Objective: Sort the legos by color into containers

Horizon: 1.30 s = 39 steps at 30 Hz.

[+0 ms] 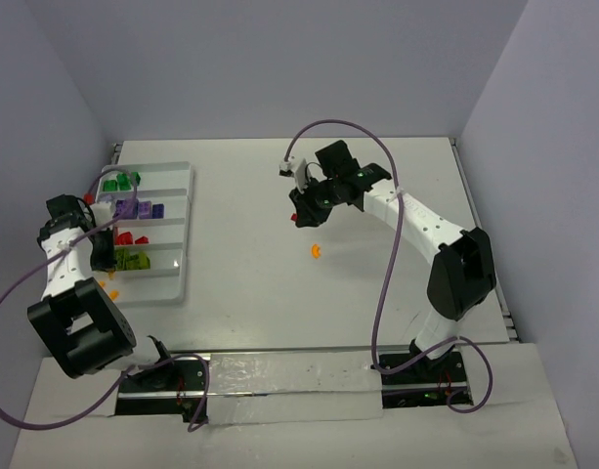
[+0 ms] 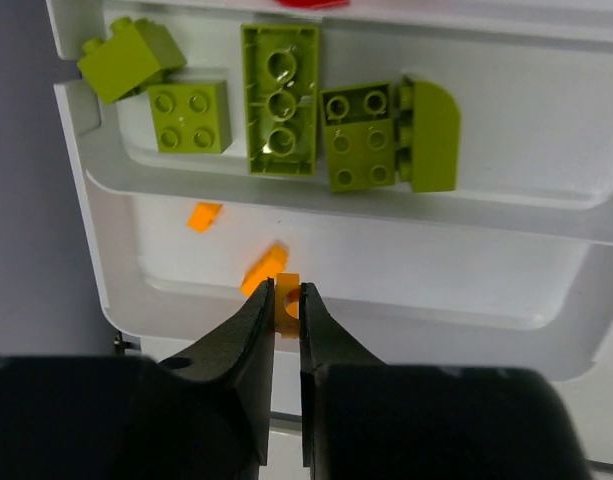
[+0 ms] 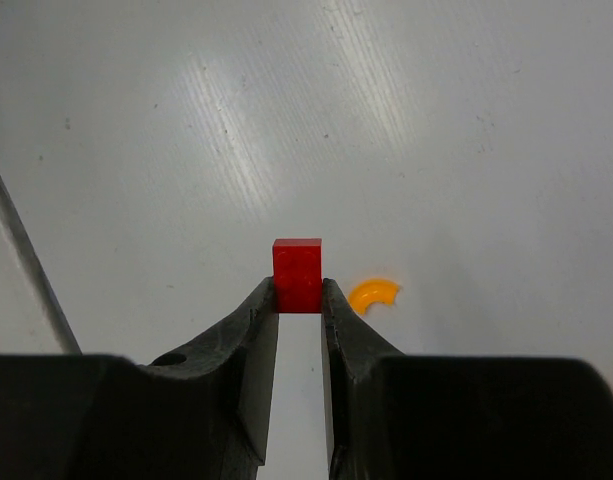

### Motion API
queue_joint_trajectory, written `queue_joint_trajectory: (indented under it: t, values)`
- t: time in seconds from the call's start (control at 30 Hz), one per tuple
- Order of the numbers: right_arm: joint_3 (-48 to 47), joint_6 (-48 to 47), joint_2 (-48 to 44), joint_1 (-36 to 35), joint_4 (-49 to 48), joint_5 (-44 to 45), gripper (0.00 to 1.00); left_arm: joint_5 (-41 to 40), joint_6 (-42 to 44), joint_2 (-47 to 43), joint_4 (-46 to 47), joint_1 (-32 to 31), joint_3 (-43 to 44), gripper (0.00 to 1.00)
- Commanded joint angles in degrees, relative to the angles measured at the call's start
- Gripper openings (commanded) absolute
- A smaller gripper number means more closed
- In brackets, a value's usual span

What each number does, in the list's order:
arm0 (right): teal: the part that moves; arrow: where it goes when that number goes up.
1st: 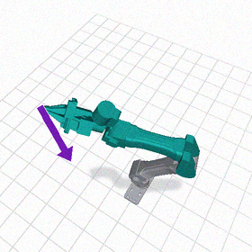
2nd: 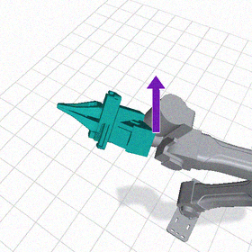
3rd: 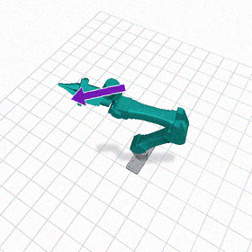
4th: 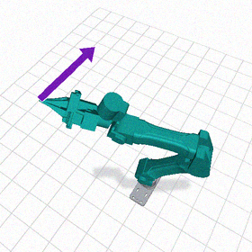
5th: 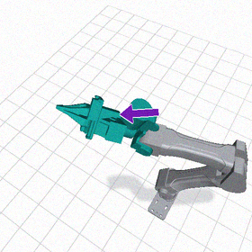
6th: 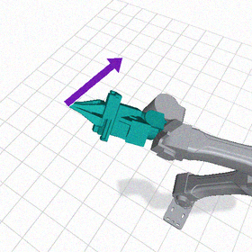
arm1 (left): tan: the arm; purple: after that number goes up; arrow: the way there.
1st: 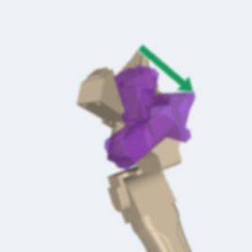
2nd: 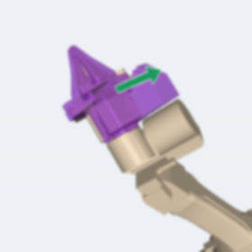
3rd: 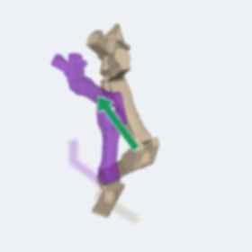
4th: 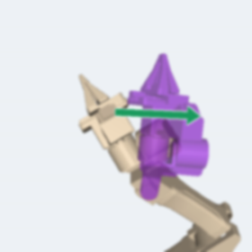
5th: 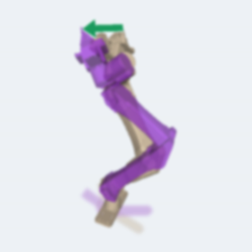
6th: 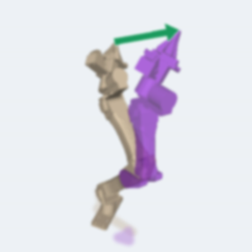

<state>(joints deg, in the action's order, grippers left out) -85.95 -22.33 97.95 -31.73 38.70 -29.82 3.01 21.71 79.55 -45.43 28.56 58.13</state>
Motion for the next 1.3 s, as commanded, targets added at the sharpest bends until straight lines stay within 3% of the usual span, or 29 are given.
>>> queue_joint_trajectory:
  t: [0.0, 0.17, 0.3, 0.37, 0.47, 0.57, 0.67, 0.8, 0.87, 1.0, 1.13, 1.27]
  values:
    - [-4.0, 0.8, 0.7, -0.2, 2.1, -0.9, 0.0, -4.6, 3.2, 0.1, 3.1, 1.6, -1.7, 0.0]
    - [-5.8, 0.8, 1.9, -0.2, 3.3, -0.8, 0.0, -5.3, 4.5, 0.9, 5.9, 2.9, -3.9, 0.0]
    - [-6.4, 0.9, 2.3, -0.4, 3.5, -1.2, 0.0, -5.1, 4.8, 1.6, 7.0, 3.2, -4.6, 0.2]
    - [-6.2, 0.8, 2.3, -0.5, 3.4, -1.4, 0.0, -4.8, 5.1, 1.8, 7.4, 3.3, -4.3, 0.37]
    - [-5.7, 0.4, 2.0, -0.5, 3.0, -1.6, 0.0, -3.9, 4.9, 2.6, 6.6, 3.3, -2.5, 0.47]
    - [-4.8, 0.0, 1.4, -0.5, 2.4, -2.0, 0.0, -1.4, 4.3, 3.8, 4.4, 3.3, 1.0, 0.51]
    - [-2.6, -0.4, -0.3, -0.5, 0.2, -3.7, 0.0, 9.3, 3.6, 4.0, -2.4, 3.3, 8.3, 0.53]
    - [2.4, 0.3, -3.6, -0.6, -6.1, -6.1, 0.0, 43.5, 3.8, 2.4, -13.1, 2.9, 15.7, 0.56]
    - [3.7, 0.9, -5.4, -1.1, -7.7, -6.6, 0.0, 58.1, 1.2, 1.8, -13.1, 1.0, 15.4, 0.58]
    - [3.1, 0.8, -5.5, -3.0, -7.5, -3.9, 0.0, 68.0, -12.7, 1.5, -4.1, -7.6, 10.3, 0.58]
    - [2.6, 1.4, -5.6, -6.5, -7.7, -1.1, 0.0, 67.1, -39.2, -2.2, 21.6, -18.9, 0.2, 0.59]
    - [2.0, 3.4, -5.2, -9.4, -8.0, 0.2, 0.0, 66.6, -50.9, -3.2, 35.6, -26.1, -5.8, 0.61]
